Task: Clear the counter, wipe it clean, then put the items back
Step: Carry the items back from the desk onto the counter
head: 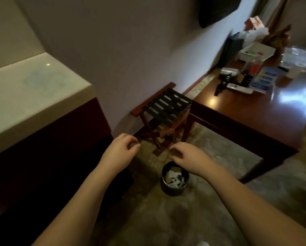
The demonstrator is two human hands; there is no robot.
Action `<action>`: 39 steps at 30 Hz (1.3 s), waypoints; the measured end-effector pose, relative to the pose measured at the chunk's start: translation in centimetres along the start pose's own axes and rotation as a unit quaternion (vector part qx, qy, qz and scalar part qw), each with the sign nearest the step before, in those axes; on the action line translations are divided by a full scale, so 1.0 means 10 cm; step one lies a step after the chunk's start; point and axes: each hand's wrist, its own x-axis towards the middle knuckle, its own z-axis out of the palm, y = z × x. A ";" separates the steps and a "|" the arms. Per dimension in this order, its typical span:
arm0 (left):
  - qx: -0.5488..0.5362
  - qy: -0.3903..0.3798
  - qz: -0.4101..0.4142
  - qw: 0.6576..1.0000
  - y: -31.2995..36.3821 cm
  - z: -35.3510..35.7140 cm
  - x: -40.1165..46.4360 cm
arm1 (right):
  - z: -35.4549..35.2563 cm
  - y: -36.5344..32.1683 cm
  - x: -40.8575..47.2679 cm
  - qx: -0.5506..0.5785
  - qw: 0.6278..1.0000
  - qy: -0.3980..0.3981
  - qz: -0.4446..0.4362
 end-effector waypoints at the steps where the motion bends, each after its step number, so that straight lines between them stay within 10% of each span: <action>1: 0.003 -0.013 0.004 1.000 0.16 0.17 0.05 | 0.00 0.26 -0.10 0.004 1.000 -0.004 0.020; 18: 0.056 -0.156 0.072 0.984 1.98 2.19 1.01 | -0.56 3.06 -1.20 0.058 0.967 0.010 0.250; 39: 0.008 -0.176 0.107 0.978 3.46 2.84 4.08 | -2.21 5.11 0.32 0.098 0.906 0.134 0.390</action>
